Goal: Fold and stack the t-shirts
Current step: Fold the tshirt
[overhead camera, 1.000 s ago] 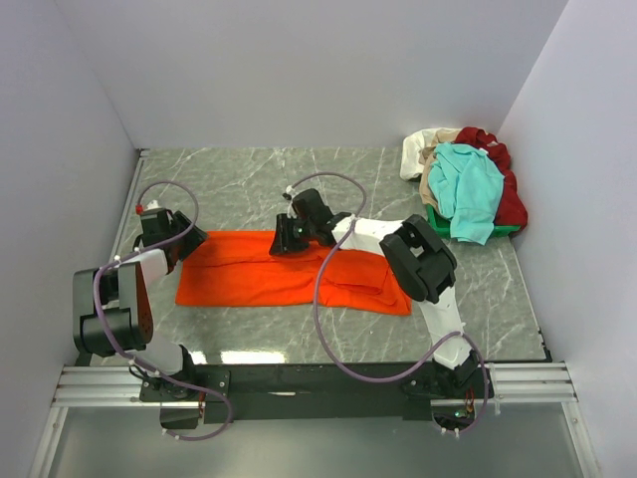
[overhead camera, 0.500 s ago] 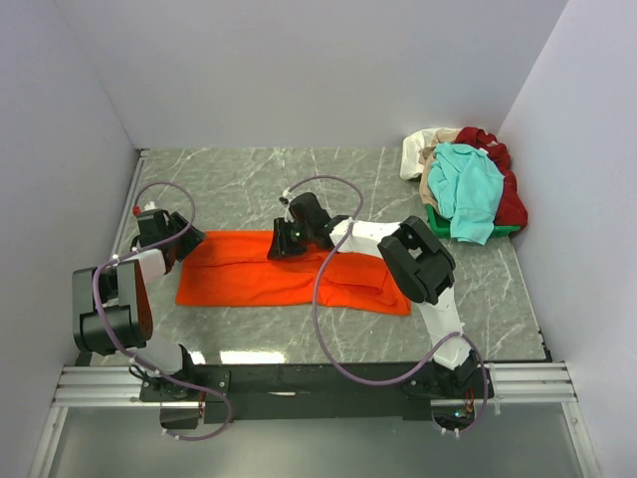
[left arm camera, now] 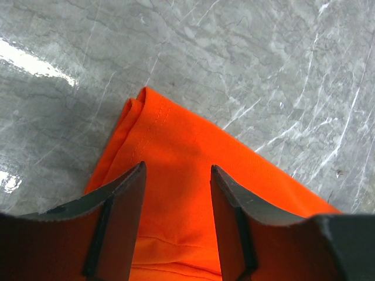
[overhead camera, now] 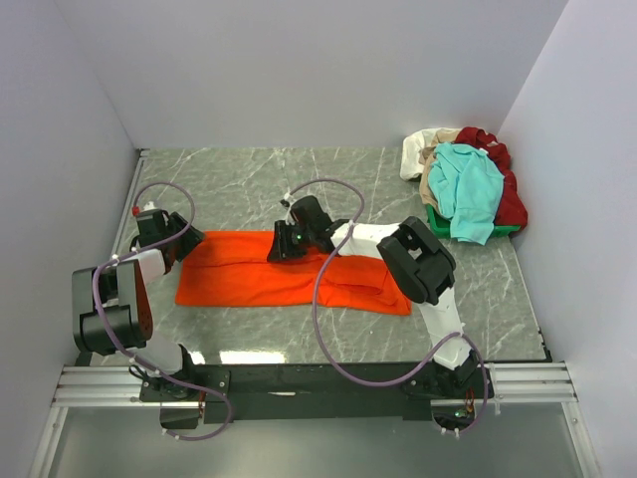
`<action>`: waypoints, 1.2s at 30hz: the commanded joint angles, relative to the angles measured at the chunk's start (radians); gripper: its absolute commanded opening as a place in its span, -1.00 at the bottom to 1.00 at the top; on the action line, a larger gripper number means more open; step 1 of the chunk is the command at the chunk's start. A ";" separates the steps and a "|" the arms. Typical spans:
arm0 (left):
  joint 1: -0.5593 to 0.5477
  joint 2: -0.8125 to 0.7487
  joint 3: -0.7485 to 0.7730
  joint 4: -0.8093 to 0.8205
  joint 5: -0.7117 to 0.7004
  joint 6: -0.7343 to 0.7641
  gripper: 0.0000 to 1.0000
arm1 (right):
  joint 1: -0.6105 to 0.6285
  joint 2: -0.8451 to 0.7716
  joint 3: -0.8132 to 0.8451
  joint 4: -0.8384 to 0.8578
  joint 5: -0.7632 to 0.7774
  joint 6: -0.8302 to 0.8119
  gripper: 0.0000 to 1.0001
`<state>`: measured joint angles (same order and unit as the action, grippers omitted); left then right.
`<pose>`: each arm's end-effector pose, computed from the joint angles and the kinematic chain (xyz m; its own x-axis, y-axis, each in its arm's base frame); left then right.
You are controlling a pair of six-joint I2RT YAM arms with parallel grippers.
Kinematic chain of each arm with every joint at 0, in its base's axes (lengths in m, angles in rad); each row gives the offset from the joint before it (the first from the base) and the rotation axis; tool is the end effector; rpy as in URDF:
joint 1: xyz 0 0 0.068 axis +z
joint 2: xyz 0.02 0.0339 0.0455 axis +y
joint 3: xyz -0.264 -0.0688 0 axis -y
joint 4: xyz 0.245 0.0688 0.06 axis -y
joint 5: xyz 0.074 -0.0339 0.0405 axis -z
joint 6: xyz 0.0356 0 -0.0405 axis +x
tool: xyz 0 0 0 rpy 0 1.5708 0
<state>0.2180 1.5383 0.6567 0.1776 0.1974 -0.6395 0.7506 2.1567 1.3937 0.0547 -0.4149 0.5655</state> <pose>0.2910 0.0573 0.1559 -0.4676 -0.7030 -0.5359 -0.4302 0.7106 -0.5568 0.3306 0.3280 0.1382 -0.8561 -0.1279 -0.5007 -0.4611 0.6265 0.6284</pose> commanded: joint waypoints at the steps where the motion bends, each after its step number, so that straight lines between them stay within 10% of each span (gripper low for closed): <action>1: 0.007 0.008 -0.005 0.036 0.014 0.003 0.08 | 0.018 -0.034 -0.036 0.007 -0.010 0.007 -0.22; 11: -0.025 -0.105 -0.005 -0.007 -0.050 0.020 0.08 | 0.013 -0.188 -0.068 -0.047 0.040 -0.041 -0.22; 17: -0.283 -0.225 0.030 -0.056 -0.194 0.035 0.09 | -0.008 -0.385 -0.131 -0.176 0.201 -0.092 -0.21; 36: -0.397 0.029 -0.005 0.053 -0.125 -0.077 0.08 | -0.350 -0.470 -0.490 -0.217 0.312 -0.036 -0.21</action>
<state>-0.1764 1.5661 0.6659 0.1947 0.1024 -0.7017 0.4320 1.6390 0.8528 -0.1753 -0.1211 0.5388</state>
